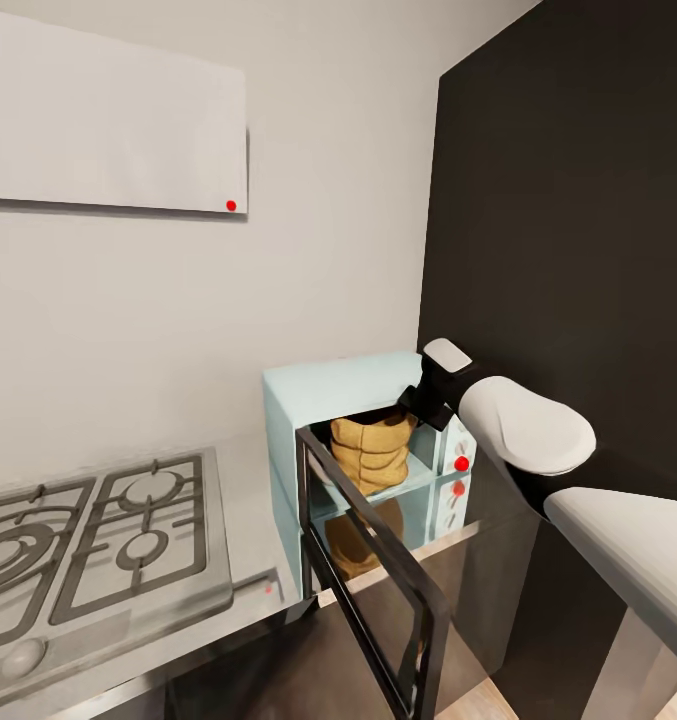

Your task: In the kitchen, take the popcorn bag from the countertop, put it into the microwave, and heat it until the popcorn is cooked so the cooked popcorn ends up inside the bag.

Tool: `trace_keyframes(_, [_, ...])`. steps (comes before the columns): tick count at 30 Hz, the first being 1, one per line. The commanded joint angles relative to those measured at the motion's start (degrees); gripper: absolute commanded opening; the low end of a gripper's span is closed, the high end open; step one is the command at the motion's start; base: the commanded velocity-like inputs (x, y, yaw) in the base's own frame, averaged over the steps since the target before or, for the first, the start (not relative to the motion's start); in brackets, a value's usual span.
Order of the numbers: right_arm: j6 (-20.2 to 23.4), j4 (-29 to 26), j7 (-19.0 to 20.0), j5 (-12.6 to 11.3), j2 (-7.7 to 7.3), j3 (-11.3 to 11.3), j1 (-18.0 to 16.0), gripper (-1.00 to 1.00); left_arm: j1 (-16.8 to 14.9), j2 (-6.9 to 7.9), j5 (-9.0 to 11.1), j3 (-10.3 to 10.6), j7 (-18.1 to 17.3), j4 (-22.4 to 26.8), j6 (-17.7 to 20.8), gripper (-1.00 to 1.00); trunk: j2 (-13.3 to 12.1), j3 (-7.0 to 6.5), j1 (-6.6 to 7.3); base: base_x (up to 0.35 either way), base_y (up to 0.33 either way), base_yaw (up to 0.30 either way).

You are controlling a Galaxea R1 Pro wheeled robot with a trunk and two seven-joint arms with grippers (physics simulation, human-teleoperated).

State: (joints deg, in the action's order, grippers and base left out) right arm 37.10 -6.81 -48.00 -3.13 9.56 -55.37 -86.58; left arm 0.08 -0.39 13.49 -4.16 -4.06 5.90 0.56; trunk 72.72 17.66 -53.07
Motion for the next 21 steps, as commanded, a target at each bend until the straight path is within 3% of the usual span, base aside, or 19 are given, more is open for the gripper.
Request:
trace_keyframes(1, [0.71, -0.13, -0.61, 0.0, 0.07, 0.51, 0.01, -1.0, 0.01, -0.01, 0.22, -0.41, -0.25, 0.08, 0.06, 1.0, 0.03, 0.08, -0.01, 0.0, 0.0, 0.0])
trace_keyframes(5, [0.77, -0.13, -0.52, 0.11, 0.1, 0.62, 0.01, -1.0, 0.01, 0.01, 0.22, -0.41, -0.25, 0.08, 0.06, 1.0, 0.03, 0.08, -0.01, 0.0, 0.0, 0.0])
trace_keyframes(6, [4.35, -0.13, -0.71, 0.48, 0.1, 0.8, 0.03, -1.0, 0.01, 0.02, 0.22, -0.41, -0.25, 0.08, 0.06, 1.0, 0.03, 0.08, -0.01, 0.0, 0.0, 0.0])
trace_keyframes(21, [4.73, -0.06, -0.63, 0.04, 0.15, 0.81, 0.03, -1.0, 0.01, 0.02, 0.22, -0.41, -0.25, 0.08, 0.06, 1.0, 0.03, 0.08, -0.01, 0.0, 0.0, 0.0])
